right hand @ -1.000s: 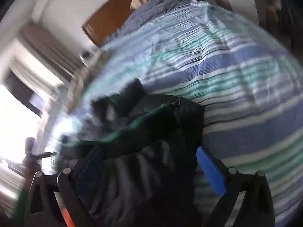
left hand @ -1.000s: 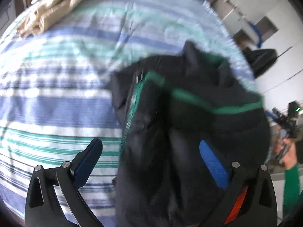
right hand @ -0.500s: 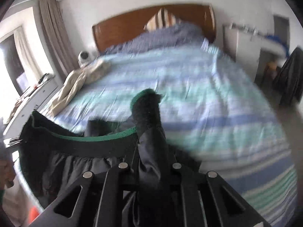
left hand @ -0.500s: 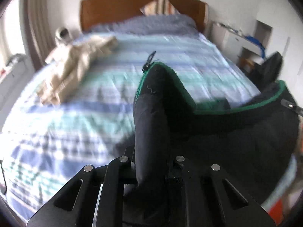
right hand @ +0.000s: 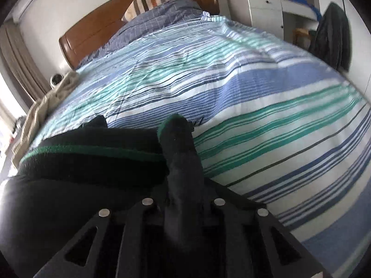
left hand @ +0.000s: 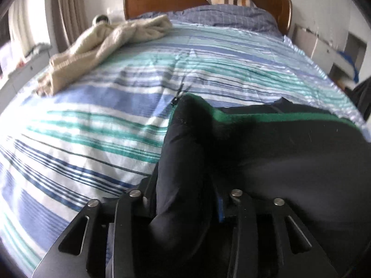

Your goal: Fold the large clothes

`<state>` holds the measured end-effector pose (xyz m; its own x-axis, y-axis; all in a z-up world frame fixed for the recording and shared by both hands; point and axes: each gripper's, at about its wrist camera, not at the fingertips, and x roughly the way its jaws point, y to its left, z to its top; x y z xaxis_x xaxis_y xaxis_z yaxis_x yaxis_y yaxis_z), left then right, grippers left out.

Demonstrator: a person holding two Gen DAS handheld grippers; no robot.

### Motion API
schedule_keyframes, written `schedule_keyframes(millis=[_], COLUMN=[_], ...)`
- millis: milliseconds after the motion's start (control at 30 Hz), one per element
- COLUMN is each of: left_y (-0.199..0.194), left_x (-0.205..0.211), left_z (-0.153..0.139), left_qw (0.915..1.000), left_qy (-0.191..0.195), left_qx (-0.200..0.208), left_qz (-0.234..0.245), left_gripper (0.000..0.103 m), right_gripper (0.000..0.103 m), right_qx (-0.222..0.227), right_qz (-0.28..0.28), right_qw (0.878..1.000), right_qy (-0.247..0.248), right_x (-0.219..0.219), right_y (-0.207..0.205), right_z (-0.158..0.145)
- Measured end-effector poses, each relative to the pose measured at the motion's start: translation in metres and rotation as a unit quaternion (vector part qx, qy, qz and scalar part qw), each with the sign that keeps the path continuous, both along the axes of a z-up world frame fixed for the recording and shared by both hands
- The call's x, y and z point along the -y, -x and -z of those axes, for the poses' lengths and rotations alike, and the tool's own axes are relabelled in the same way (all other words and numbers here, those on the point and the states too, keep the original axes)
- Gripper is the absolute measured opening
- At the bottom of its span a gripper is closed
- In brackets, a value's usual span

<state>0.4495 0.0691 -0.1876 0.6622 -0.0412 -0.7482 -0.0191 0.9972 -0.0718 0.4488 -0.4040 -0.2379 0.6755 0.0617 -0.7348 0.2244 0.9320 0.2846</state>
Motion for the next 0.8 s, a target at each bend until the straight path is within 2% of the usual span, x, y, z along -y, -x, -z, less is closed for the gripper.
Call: schedule_keyframes(millis=[367,800], left_y=[0.002,-0.002], left_x=[-0.003,-0.001], left_z=[0.009,0.011], left_qw=[0.9989,0.9988], left_qy=[0.048,0.050], left_qx=[0.002,-0.001], left_qz=[0.001,-0.004], left_gripper=[0.041,0.044], right_gripper=[0.018,0.017], right_qx=[0.017,0.023], right_qz=[0.003,0.005], right_qw=[1.000,0.999], right_qy=[-0.025,-0.040], right_x=[0.004,0.008], right_y=[0.002,0.004], right_z=[0.010,0.011])
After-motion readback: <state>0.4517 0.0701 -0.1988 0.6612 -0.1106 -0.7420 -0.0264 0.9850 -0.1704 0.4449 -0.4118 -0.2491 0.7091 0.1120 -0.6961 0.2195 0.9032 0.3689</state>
